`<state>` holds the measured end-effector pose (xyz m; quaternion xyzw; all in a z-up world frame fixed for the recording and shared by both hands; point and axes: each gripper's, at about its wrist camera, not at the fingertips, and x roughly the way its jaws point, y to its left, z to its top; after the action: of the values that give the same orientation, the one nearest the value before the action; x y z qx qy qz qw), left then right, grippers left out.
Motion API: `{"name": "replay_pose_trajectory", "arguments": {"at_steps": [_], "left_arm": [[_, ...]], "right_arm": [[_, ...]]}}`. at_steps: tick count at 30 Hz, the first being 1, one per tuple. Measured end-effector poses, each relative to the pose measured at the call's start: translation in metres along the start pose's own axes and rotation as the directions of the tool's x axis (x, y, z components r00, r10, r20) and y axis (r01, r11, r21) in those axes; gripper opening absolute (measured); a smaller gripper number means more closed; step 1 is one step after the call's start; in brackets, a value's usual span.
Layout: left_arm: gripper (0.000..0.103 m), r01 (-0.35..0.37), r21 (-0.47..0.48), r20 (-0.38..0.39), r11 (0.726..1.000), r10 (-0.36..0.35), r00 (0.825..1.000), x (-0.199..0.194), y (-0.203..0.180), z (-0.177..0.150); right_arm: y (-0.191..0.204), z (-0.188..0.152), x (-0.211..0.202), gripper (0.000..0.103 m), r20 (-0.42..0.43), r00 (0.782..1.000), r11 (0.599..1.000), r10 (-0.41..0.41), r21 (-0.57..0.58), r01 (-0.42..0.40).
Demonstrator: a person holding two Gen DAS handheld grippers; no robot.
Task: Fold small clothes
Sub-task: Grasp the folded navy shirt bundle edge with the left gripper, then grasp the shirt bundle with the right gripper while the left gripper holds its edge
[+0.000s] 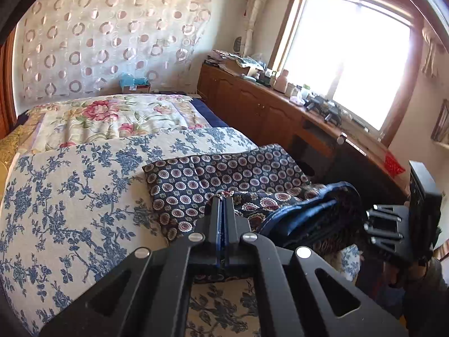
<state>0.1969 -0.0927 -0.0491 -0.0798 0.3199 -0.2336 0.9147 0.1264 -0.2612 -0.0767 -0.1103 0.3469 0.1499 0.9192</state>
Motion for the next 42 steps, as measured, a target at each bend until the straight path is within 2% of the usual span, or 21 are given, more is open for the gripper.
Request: {"name": "replay_pose_trajectory", "arguments": {"at_steps": [5,10,14,16,20,26,30,32,34,36,40,42], "left_arm": [[0.000,-0.011,-0.036,-0.001,0.999,0.011,1.000,-0.001,0.018,0.011],[0.001,-0.033,-0.012,-0.017,0.999,0.033,0.999,0.005,0.029,0.024],[0.004,-0.034,-0.007,-0.045,0.999,0.034,0.998,0.012,0.042,0.028],[0.014,-0.064,-0.007,-0.037,0.998,0.064,0.997,0.011,0.046,0.030],[0.018,-0.065,-0.022,-0.024,0.998,0.065,0.998,0.008,0.061,0.035],[0.019,-0.054,-0.012,-0.093,0.998,0.053,0.994,0.034,0.071,0.032],[0.020,-0.052,-0.001,-0.141,0.999,0.051,0.989,0.056,0.074,0.030],[0.020,-0.061,0.006,-0.167,0.998,0.061,0.984,0.067,0.077,0.029],[0.021,-0.065,0.005,-0.186,0.998,0.065,0.980,0.076,0.081,0.030],[0.021,-0.073,0.002,-0.201,0.997,0.072,0.977,0.083,0.086,0.032],[0.021,-0.080,-0.002,-0.229,0.997,0.077,0.970,0.097,0.092,0.034],[0.021,-0.079,-0.006,-0.245,0.997,0.075,0.967,0.104,0.096,0.034]], "right_arm": [[-0.007,0.043,0.007,0.004,0.085,0.996,1.000,-0.007,-0.026,0.010],[-0.009,0.079,0.023,0.003,0.138,0.990,0.996,-0.012,-0.089,0.024],[-0.019,0.095,0.060,0.003,0.100,0.995,0.993,-0.007,-0.114,0.019],[-0.019,0.096,0.079,0.003,0.072,0.997,0.991,-0.011,-0.135,0.021],[-0.018,0.093,0.105,0.003,0.037,0.999,0.984,-0.012,-0.177,0.018],[-0.022,0.110,0.121,0.003,0.052,0.999,0.982,-0.003,-0.187,0.013],[-0.026,0.122,0.141,0.003,0.013,0.999,0.981,-0.029,-0.192,0.031],[-0.030,0.124,0.147,0.011,0.005,0.998,0.983,-0.057,-0.175,0.057],[-0.036,0.125,0.145,0.037,0.014,0.995,0.983,-0.094,-0.154,0.095],[-0.045,0.127,0.137,0.050,0.039,0.993,0.986,-0.107,-0.122,0.111],[-0.060,0.130,0.117,0.056,0.062,0.990,0.988,-0.126,-0.085,0.131],[-0.067,0.127,0.106,0.057,0.051,0.993,0.991,-0.109,-0.071,0.112]]}}
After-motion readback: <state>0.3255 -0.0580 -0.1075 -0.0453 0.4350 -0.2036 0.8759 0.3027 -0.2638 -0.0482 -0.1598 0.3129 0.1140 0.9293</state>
